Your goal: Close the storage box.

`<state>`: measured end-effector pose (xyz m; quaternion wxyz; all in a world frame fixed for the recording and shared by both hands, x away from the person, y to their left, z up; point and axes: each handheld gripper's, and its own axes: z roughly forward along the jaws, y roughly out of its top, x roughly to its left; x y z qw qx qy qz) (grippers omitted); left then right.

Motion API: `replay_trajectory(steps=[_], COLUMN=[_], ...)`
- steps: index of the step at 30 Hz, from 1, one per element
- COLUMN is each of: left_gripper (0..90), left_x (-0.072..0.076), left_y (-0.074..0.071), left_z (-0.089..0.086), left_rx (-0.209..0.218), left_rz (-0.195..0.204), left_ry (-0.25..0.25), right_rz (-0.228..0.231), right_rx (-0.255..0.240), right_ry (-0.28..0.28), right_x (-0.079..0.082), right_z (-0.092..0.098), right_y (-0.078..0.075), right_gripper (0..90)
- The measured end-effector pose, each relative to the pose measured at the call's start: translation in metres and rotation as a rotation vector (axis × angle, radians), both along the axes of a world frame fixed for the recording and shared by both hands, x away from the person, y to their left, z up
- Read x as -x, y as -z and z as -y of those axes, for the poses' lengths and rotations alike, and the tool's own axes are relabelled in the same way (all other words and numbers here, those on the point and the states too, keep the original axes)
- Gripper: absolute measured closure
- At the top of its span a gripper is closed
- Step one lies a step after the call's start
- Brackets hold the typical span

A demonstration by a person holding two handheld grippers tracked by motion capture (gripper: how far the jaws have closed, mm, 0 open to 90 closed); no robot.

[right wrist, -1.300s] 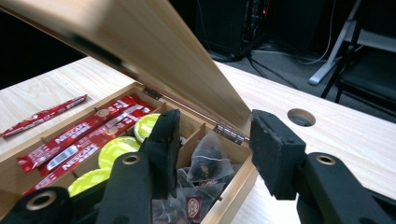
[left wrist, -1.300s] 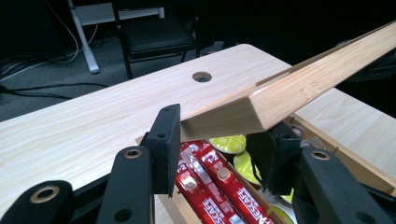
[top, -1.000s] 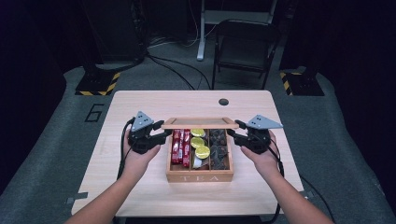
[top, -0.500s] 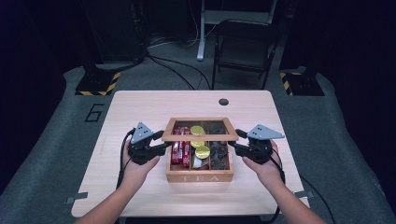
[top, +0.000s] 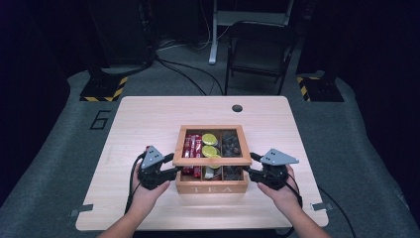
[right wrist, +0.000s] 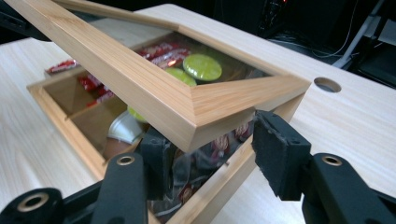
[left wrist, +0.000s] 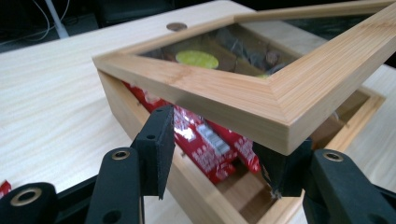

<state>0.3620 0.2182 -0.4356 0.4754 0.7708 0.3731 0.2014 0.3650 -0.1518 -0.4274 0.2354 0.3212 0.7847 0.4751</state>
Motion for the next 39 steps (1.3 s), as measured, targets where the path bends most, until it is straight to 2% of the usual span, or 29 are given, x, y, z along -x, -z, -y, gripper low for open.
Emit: replay_trajectory(steps=[4,9,11,15,17,20,24,27,30,35,36,39], left_gripper=[48.6,47.3,47.2,47.0,46.8,45.3,42.8,40.6,37.7,35.6,34.2,30.2], left_x=[0.002,0.005,0.006,0.007,0.008,0.008,0.010,0.012,0.016,0.017,0.017,0.018], left_y=[0.006,0.017,0.020,0.028,0.030,0.032,0.034,0.034,0.034,0.036,0.037,0.043], left_z=[0.000,0.000,0.001,0.001,0.001,0.001,0.001,0.001,0.005,0.007,0.007,0.009], left_rx=[-0.002,0.001,-0.009,-0.005,-0.002,-0.005,-0.024,-0.036,-0.043,-0.064,-0.073,-0.089], left_rz=[-0.011,-0.019,-0.029,-0.035,-0.056,-0.056,-0.072,-0.077,-0.072,-0.079,-0.087,-0.115], left_ry=[0.001,-0.009,-0.005,-0.013,-0.006,-0.015,0.001,0.021,0.063,0.072,0.076,0.076], right_rz=[0.000,-0.019,-0.028,-0.042,-0.054,-0.072,-0.125,-0.123,-0.132,-0.159,-0.158,-0.193], right_rx=[0.002,0.004,0.010,0.032,0.051,0.060,0.041,0.056,0.077,0.083,0.087,0.112], right_ry=[0.001,0.005,0.002,-0.011,-0.016,-0.016,-0.033,-0.032,-0.030,-0.031,-0.038,-0.035], right_x=[0.005,0.008,0.009,0.009,0.010,0.010,0.010,0.010,0.012,0.014,0.013,0.014], right_z=[0.000,-0.001,-0.001,-0.002,-0.003,-0.005,-0.005,-0.006,-0.007,-0.008,-0.008,-0.010], right_y=[0.009,0.017,0.020,0.025,0.026,0.027,0.028,0.029,0.033,0.035,0.036,0.040], right_gripper=[49.8,49.3,49.2,47.9,47.6,46.6,44.6,44.3,42.5,39.2,38.4,34.5])
